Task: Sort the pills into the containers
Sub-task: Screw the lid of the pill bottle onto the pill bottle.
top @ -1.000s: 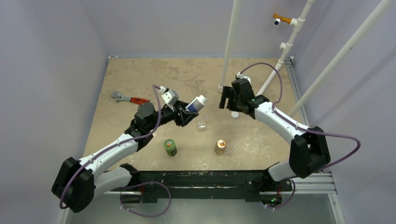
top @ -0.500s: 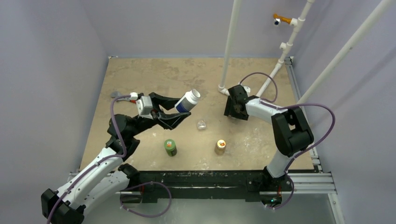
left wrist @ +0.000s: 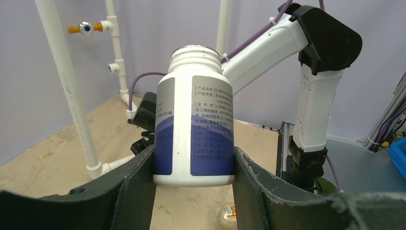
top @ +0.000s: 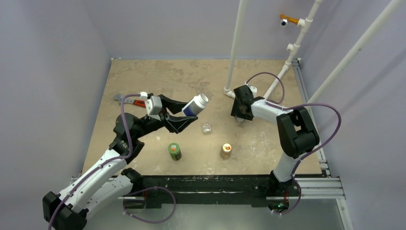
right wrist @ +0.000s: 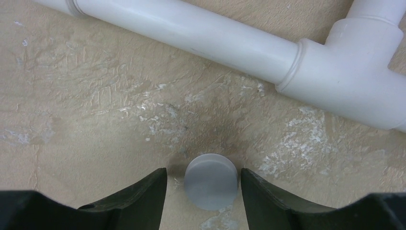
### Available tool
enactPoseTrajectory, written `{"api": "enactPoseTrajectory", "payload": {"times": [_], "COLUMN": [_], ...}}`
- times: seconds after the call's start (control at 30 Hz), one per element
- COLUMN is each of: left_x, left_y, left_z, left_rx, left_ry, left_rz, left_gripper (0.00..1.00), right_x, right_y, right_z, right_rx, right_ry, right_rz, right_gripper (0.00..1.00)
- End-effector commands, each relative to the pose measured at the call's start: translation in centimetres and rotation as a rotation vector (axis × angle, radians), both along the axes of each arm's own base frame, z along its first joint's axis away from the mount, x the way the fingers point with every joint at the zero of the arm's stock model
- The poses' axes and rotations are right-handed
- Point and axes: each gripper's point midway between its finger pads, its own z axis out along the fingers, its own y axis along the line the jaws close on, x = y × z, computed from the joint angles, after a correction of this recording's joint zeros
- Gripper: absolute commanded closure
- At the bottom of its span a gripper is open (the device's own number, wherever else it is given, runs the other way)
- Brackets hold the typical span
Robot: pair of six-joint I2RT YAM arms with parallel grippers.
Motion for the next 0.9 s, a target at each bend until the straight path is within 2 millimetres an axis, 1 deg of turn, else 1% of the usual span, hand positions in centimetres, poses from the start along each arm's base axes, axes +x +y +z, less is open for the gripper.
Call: {"api": "enactPoseTrajectory", "payload": {"times": [0.0,0.2,0.33,0.37,0.5,0.53,0.6,0.67,0.73,0.77,0.8,0.87], "left_x": [-0.3,-0.1,0.2,0.3,0.5,0.6,0.7,0.5,0.2,-0.1,-0.2,-1.0], "left_y": [-0.2,-0.3,-0.4,-0.5,-0.7,-0.8,-0.8,-0.8,-0.8,-0.8,-0.7,-0.7], "left_z": [2.1,1.7,1.5,1.3,0.8,0.7,0.5,0.5,0.5,0.5,0.5,0.5], "left_rx": [-0.011,0.002,0.005,0.007,0.017,0.018,0.012,-0.002,-0.005,0.000,0.002,0.007], "left_ry": [-0.063,-0.052,-0.043,-0.038,-0.029,-0.030,-0.030,-0.043,-0.059,-0.066,-0.069,-0.072], "left_rz": [-0.020,-0.021,-0.017,-0.016,-0.019,-0.019,-0.017,-0.023,-0.039,-0.058,-0.069,-0.116], "left_gripper": [1.00,1.00,1.00,1.00,1.00,1.00,1.00,1.00,1.00,1.00,1.00,1.00], "right_x": [0.5,-0.4,-1.0,-1.0,-1.2,-1.2,-1.1,-1.2,-1.4,-1.2,-1.6,-2.1], "right_y": [0.2,0.2,0.0,0.0,0.0,0.1,0.3,1.0,1.7,2.2,3.0,4.4], "right_z": [1.2,0.5,0.1,0.1,0.6,1.0,2.3,4.3,7.2,9.0,10.4,14.2], "right_rx": [0.028,0.045,0.047,0.044,0.049,0.054,0.064,0.099,0.136,0.154,0.194,0.260], "right_ry": [-0.046,-0.029,-0.022,-0.023,-0.025,-0.029,-0.043,-0.060,-0.098,-0.127,-0.140,-0.196], "right_rz": [-0.016,-0.011,-0.013,-0.013,-0.006,-0.001,0.017,0.055,0.101,0.144,0.186,0.285], "right_gripper": [0.44,0.49,0.50,0.53,0.70,0.77,0.85,0.89,0.91,0.91,0.92,0.92]}}
